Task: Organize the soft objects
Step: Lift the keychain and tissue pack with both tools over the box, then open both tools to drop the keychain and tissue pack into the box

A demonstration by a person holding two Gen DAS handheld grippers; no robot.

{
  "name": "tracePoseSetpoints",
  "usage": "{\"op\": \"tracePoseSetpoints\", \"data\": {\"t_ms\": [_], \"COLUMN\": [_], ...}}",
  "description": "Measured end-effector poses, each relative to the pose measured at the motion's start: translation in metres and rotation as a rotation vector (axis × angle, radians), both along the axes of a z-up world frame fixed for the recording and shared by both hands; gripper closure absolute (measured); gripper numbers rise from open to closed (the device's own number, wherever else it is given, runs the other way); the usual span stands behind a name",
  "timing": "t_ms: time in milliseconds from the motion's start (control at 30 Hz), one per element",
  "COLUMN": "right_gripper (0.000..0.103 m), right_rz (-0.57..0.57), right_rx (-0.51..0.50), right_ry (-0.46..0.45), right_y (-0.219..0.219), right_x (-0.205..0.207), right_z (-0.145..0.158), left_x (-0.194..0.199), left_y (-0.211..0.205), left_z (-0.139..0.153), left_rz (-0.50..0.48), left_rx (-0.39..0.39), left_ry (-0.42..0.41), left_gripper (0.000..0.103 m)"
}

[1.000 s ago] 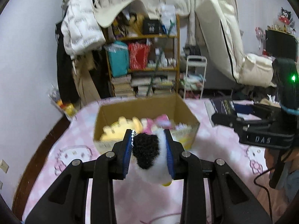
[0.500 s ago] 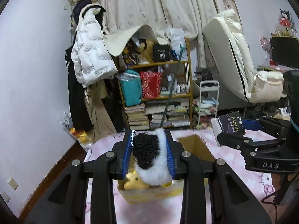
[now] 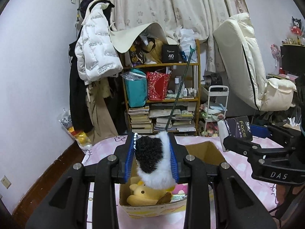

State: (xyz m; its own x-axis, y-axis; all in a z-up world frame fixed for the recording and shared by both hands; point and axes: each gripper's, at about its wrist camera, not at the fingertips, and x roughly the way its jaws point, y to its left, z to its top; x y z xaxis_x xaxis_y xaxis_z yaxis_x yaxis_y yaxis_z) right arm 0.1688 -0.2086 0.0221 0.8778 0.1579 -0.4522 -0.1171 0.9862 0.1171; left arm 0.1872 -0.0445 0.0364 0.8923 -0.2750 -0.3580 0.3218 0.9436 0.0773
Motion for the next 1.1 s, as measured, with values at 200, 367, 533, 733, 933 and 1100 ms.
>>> {"op": "tracePoseSetpoints", "data": {"t_ms": [200,367,533,733,933,1100], "right_gripper": [0.033,0.033,0.033,0.033,0.033,0.032], "right_rz": [-0.026,-0.034,-0.026,-0.021,-0.031,-0.035], "right_rx": [-0.019,-0.005,-0.008,-0.019,-0.027,-0.028], "right_ry": [0.029,0.056,0.087,0.093,0.11,0.128], "right_y": [0.0,-0.002,0.001,0.004,0.003,0.0], "right_x": [0.012,0.017,0.022,0.022,0.022,0.023], "right_z": [-0.022,-0.043,-0.058,-0.061,-0.063,-0.065], "left_x": [0.014,0.023,0.027,0.036,0.043,0.04], "left_y": [0.0,-0.004,-0.004,0.003,0.008,0.006], "left_z": [-0.017,-0.033,-0.041,-0.051,-0.059,-0.059], "left_rz": [0.004,0.003,-0.004,-0.005,0.021,0.029], "left_rx": [-0.002,0.024,0.014,-0.027,-0.031,-0.006], "left_ry": [0.042,0.092,0.123,0.179,0.221,0.206], "left_gripper": [0.07,0.07,0.07,0.07,0.067,0.047]}}
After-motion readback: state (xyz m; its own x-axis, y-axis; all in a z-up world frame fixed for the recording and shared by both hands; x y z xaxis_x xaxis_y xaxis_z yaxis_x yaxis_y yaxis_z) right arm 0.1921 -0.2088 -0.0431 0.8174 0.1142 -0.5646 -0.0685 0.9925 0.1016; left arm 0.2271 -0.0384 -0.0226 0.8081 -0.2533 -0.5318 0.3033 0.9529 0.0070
